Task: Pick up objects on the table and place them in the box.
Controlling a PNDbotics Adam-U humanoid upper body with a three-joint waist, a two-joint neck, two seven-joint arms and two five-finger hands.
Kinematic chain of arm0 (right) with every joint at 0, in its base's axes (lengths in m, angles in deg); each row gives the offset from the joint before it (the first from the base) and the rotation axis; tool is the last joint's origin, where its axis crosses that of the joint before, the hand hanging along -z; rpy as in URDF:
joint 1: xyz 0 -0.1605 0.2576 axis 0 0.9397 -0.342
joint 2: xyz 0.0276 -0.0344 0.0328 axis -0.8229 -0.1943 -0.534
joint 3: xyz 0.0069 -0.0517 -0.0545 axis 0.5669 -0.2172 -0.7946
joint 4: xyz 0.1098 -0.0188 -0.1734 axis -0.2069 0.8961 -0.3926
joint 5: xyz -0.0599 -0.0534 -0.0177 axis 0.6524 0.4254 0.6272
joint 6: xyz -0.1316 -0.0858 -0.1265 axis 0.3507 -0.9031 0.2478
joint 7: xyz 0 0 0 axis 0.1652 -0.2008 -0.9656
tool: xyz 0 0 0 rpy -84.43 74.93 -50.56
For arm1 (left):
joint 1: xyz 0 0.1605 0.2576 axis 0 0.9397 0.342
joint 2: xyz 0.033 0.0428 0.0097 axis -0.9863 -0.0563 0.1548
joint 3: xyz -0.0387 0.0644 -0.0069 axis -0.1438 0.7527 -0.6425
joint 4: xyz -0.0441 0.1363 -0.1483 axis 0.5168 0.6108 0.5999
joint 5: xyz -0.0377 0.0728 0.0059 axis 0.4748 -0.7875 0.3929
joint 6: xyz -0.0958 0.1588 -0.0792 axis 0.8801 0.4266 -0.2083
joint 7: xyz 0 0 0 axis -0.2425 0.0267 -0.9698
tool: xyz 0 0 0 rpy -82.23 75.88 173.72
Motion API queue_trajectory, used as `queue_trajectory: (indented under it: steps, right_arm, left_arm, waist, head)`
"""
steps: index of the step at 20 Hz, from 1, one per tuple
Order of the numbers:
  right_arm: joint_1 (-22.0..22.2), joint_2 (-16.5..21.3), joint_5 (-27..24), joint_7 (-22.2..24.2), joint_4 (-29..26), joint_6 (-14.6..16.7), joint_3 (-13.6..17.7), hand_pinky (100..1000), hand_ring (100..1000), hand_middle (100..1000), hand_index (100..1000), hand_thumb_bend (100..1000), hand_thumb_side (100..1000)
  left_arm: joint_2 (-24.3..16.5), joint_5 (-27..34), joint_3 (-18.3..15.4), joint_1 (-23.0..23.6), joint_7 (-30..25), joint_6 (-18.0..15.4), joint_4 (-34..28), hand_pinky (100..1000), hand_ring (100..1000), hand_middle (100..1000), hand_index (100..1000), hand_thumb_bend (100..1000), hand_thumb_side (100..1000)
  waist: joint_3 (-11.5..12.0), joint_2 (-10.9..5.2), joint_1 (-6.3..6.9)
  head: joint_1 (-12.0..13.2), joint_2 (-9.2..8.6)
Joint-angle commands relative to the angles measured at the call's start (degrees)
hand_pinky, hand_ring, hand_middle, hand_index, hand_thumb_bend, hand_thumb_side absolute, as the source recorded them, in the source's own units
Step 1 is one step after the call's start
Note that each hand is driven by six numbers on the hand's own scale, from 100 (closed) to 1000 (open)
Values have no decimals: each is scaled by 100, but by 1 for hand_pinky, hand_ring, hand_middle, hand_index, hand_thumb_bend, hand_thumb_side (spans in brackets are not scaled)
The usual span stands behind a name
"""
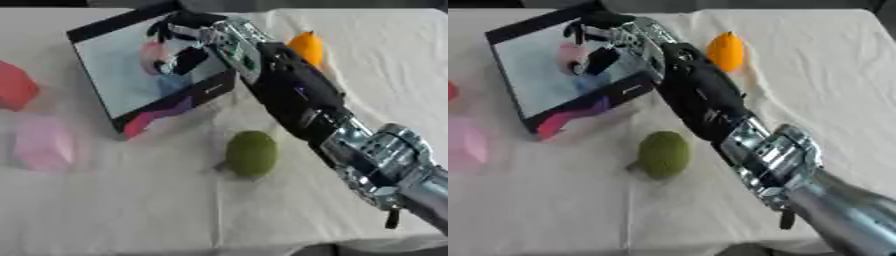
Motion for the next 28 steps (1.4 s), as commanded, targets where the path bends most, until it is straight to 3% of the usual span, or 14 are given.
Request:
queue_trajectory:
  steps: [1,4,8,12,16,18,21,24,28]
  right_arm:
    - [-151,129,19,-20,-199,25,9,966,867,809,987,321,500]
    - [-148,135,10,56,-205,21,-2,978,873,821,1000,305,522]
    - [-130,170,-137,133,-253,17,12,968,859,811,996,280,476]
    - [-250,430,-558,122,-605,-156,26,945,858,792,979,213,306]
    - [-324,1026,-1345,454,-931,-238,95,946,875,806,981,149,226]
    - [-265,1519,-1826,819,-1138,-118,82,949,892,823,982,166,243]
    - [-131,2225,-2295,1375,-1371,207,60,955,909,832,982,244,343]
    - [77,2823,-2312,1832,-1293,589,80,953,912,838,981,303,425]
    - [338,3249,-2053,1913,-1068,884,206,950,911,844,981,347,469]
  left_arm:
    - [-192,-5,-51,-13,1,3,-73,922,881,797,786,100,697]
    - [-191,-3,-52,-2,0,5,-70,922,881,797,786,100,697]
    - [-184,-10,-73,34,28,2,-58,922,881,797,786,100,699]
    - [-211,-12,-117,138,85,-4,-31,922,882,796,786,100,701]
    - [-272,-47,-161,263,121,-25,-13,922,882,796,786,100,700]
    - [-305,-80,-181,315,131,-30,-7,922,883,796,785,100,702]
    - [-320,-117,-201,345,146,-17,11,922,883,796,785,100,708]
    - [-332,-144,-191,343,127,7,22,922,884,797,785,100,708]
    - [-353,-164,-201,349,122,13,29,922,884,796,785,100,709]
  waist:
    - [-2,-120,20]
    - [0,-123,31]
    - [-24,-123,33]
    - [-121,-166,34]
    - [-282,-231,16]
    - [-362,-247,-16]
    - [-433,-243,-58]
    - [-466,-231,-82]
    - [-477,-223,-100]
  head:
    - [-7,-3]
    - [-11,-8]
    - [-16,-11]
    - [55,36]
    - [208,81]
    - [282,84]
    - [324,85]
    - [343,85]
    - [352,85]
